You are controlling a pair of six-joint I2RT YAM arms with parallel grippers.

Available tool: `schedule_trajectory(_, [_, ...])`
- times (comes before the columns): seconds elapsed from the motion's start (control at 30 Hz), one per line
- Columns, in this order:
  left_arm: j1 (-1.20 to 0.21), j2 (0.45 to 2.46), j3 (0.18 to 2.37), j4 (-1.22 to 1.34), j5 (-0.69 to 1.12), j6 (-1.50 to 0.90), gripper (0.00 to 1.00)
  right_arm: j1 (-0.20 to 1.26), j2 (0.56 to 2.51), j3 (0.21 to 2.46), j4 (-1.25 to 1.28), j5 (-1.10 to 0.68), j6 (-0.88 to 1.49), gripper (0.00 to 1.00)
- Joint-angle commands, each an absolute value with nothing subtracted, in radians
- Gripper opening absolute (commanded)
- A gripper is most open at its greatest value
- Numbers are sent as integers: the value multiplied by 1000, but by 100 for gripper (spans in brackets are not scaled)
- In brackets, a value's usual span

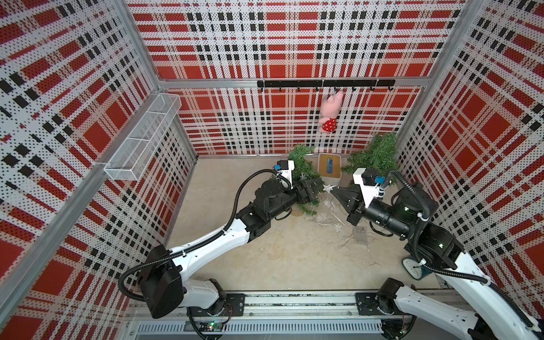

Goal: Wrap string light around the christmas tree
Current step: Wrap the light string around the Christmas tree.

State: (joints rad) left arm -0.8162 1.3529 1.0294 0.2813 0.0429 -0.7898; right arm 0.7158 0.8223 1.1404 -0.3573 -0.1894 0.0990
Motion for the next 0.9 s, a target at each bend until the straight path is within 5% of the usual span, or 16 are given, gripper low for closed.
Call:
schedule_trajectory(0.0, [-819, 1319, 995, 273, -25, -836, 74, 709, 789, 1113, -304, -231, 116, 0])
schedule_trajectory(0.27, [-847, 1428, 949, 506, 68, -973, 61, 709, 766, 1071, -270, -252, 130, 0])
schedule_trajectory(0.33, [-846, 1448, 932, 590, 93, -1005, 49, 710, 752, 1053, -262, -251, 143, 0])
schedule_trajectory(0.47, [-786, 1401, 887, 671, 114, -1012, 3, 703, 686, 976, -178, -323, 211, 0])
schedule_trajectory(0.63, [-741, 1349, 915, 565, 6, -871, 0, 701, 694, 877, 8, -569, 352, 0])
schedule_trajectory(0.73, [-694, 1298, 916, 547, 32, -872, 0, 683, 707, 907, -199, -280, 285, 0])
schedule_trajectory(0.87, [-606, 1206, 938, 417, 123, -856, 0, 445, 765, 895, -439, 82, 365, 0])
